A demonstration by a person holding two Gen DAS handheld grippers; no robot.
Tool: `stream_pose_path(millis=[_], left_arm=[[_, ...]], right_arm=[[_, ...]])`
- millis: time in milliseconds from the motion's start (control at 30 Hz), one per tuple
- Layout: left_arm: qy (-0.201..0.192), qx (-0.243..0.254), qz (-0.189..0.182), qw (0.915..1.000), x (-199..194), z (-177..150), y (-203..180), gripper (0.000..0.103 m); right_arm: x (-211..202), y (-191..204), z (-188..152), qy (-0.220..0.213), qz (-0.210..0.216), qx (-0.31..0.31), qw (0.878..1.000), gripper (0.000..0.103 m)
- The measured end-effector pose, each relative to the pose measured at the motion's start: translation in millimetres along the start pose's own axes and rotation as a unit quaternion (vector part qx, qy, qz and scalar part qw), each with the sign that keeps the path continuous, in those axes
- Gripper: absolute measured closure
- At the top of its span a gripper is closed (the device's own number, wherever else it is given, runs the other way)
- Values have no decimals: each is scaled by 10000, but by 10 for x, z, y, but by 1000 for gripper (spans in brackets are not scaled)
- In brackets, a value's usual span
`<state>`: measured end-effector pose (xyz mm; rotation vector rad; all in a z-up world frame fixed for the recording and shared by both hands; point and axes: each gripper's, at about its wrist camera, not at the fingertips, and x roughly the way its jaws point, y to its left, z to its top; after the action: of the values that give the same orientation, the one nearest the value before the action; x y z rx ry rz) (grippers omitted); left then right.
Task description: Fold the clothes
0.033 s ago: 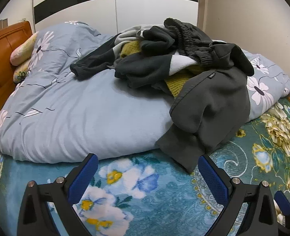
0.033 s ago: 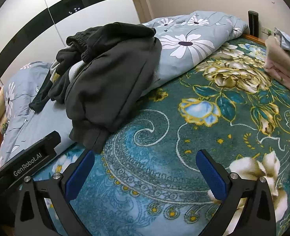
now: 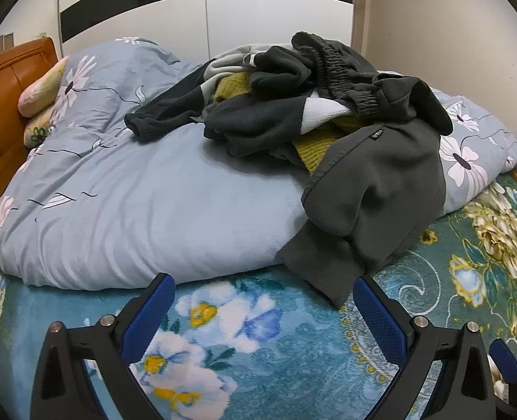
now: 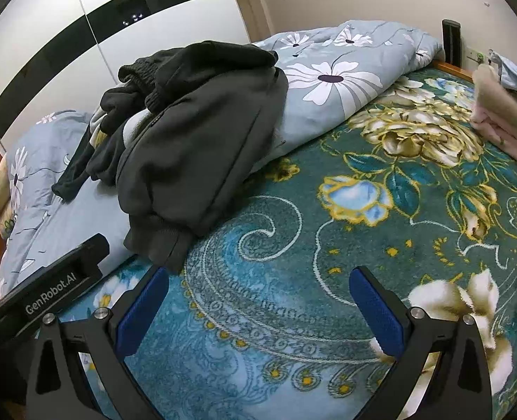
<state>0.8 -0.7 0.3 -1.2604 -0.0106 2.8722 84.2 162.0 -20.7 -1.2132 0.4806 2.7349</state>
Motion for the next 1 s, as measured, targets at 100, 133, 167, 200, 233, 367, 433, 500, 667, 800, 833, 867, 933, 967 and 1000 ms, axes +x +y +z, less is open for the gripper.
stream_pose_path(millis=[100, 133, 167, 200, 233, 367, 433, 500, 667, 800, 833, 867, 933, 967, 1000], left_arm=[[9, -38, -7, 10000, -13, -7, 12, 0], [12, -51, -9, 10000, -18, -10, 16, 0], [14, -63, -11, 10000, -22, -12, 20, 0], [17, -76, -13, 10000, -27, -14, 24, 0], [20, -88, -15, 10000, -31, -17, 28, 0], [32, -139, -24, 9999, -49, -26, 45, 0], [38, -164, -29, 9999, -58, -31, 53, 0], [34, -179, -11, 9998, -70, -26, 67, 0], [-38, -182, -56, 9998, -119, -4, 109, 0], [-76, -197, -88, 9997, -155, 7, 103, 0], [-104, -167, -82, 9998, -166, 7, 91, 0], [-130, -138, -73, 9998, -177, 8, 79, 0], [-154, -100, -23, 9998, -192, 17, 64, 0], [-152, -106, -18, 9998, -194, 20, 65, 0], [-148, -114, -15, 9998, -197, 23, 66, 0]], right_arm=[[0, -4, -5, -1, 20, 21, 10000, 0], [1, -6, -6, -1, 27, 28, 10000, 0], [1, -7, -8, -2, 34, 35, 10000, 0], [1, -9, -10, -2, 41, 41, 10000, 0], [1, -10, -11, -2, 48, 48, 10000, 0], [-61, 23, 46, -94, -44, -42, 9999, 0], [-105, 46, 70, -174, -145, -99, 9997, 0], [-181, 57, 100, -363, -188, -161, 9990, 0], [-328, 70, 204, -711, -154, -56, 9973, 0], [-331, 62, 203, -672, -46, 46, 9977, 0], [-342, 71, 200, -696, -29, 23, 9976, 0], [-367, 86, 215, -748, 6, 0, 9972, 0], [-415, 115, 247, -846, 59, -62, 9964, 0], [-437, 129, 265, -892, 77, -102, 9959, 0], [-453, 150, 286, -913, 72, -172, 9957, 0]])
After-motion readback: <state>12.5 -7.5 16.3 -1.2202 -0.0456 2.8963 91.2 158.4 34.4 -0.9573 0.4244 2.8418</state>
